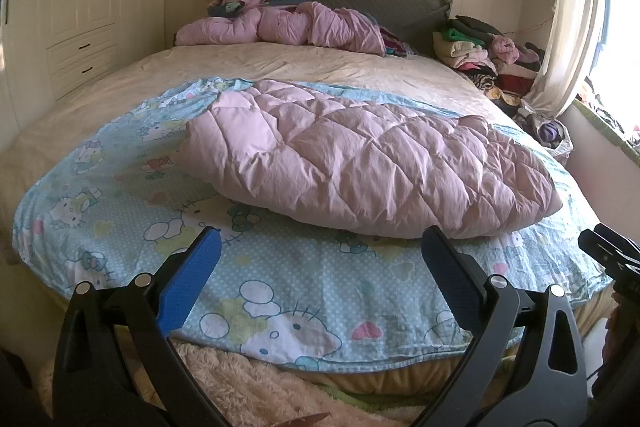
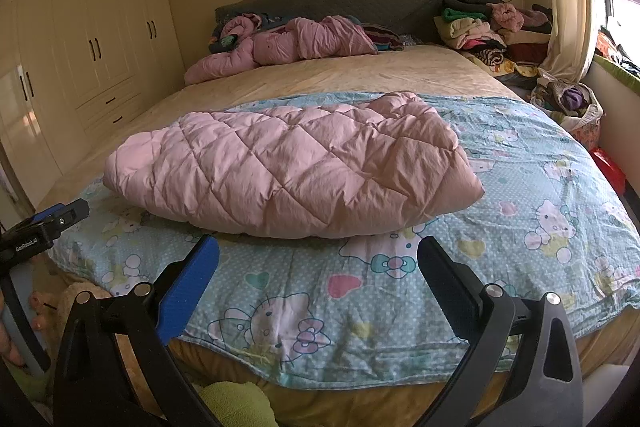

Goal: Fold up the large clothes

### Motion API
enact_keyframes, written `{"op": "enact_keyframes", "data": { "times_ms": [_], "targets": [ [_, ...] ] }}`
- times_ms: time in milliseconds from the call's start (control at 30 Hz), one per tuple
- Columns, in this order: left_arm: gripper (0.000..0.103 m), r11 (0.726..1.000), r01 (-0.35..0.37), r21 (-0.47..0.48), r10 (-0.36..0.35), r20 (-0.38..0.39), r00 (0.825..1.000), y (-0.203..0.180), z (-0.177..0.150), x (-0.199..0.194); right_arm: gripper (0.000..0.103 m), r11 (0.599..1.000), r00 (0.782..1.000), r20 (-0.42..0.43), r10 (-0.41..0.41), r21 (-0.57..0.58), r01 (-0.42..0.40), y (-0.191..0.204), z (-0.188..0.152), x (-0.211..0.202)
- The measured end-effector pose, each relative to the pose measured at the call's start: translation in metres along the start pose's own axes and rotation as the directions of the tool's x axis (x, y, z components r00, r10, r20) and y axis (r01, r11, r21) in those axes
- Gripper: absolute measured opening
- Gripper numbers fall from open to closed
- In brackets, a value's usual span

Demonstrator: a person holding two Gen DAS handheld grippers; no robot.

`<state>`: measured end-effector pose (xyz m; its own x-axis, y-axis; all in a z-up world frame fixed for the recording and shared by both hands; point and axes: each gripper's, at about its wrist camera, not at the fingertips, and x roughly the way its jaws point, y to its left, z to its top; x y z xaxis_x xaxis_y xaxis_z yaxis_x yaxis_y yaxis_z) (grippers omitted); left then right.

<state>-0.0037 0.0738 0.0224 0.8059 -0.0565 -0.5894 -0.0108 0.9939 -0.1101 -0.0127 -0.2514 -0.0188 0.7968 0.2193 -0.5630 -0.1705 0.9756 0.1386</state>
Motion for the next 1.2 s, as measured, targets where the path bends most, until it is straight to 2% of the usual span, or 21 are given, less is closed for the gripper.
{"op": "enact_keyframes", "data": {
  "times_ms": [733, 1200],
  "targets": [
    [0.094, 1.0, -0.002, -0.002, 0.002, 0.0, 1.0, 0.0, 0.0, -0.003, 0.099, 1.0, 1.0, 0.001, -0.006, -0.005, 0.006, 0.0, -0.001, -0.001],
    [0.094, 0.999, -0.037, 0.013, 0.038, -0.045, 0.998, 0.006, -0.008, 0.008, 0.099, 0.997, 0.998, -0.019, -0.066, 0.03, 0.066, -0.009, -0.003, 0.002]
  ]
}}
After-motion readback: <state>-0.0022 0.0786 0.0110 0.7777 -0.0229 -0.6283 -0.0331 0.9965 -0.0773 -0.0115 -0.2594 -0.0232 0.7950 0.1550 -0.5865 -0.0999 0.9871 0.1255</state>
